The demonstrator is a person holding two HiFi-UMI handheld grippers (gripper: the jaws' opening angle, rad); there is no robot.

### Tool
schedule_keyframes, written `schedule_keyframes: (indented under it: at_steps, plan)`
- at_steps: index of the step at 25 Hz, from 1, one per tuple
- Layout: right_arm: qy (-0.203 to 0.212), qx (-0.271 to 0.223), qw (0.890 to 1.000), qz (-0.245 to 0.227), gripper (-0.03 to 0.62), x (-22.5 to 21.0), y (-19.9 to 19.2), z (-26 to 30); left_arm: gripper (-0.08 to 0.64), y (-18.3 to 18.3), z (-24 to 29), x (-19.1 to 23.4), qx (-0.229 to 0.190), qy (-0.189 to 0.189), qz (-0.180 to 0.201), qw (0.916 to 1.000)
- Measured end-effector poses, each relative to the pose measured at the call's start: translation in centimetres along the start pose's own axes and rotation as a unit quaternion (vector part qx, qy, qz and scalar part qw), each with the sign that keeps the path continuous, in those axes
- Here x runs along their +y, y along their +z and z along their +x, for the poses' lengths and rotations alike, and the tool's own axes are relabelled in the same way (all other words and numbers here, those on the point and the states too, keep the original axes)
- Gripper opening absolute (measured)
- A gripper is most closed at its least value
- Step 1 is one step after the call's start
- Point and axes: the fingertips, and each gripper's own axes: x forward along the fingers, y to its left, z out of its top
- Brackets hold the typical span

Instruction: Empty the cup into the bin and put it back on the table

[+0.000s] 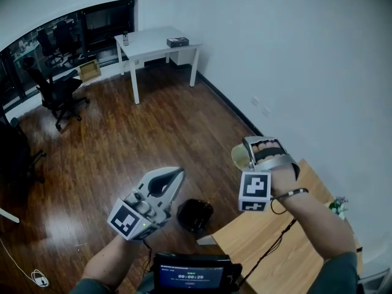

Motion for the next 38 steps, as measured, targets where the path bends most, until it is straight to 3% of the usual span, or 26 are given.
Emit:
schedule_keyframes:
  at_steps: [24,31,34,38]
  plan:
    - [-0.022,0.021,0.998,-0.060,0.393,-0.7,-0.1,0.9,-0.008,-0.3,0.2,0.3,0.000,0.004,-0.015,0.9999]
    - [0.022,0.023,0.999,-0.030,0.393,1.4,-0.4,2.1,-0.008,-0.3,0.1,0.4,0.007,0.002,-0.014,0.9999]
    - [-0.003,0.028,0.998,-0.048,0.393,0.4,-0.4,1.7,-0.008,-0.4,0.3,0.2,0.007,-0.001,-0.011,0.9999]
    - [0.002,0.027,0.997,-0.072,0.393,1.3,-0.2,2.3,-0.008,-0.1,0.4,0.3,0.004,-0.001,-0.010,0.9999]
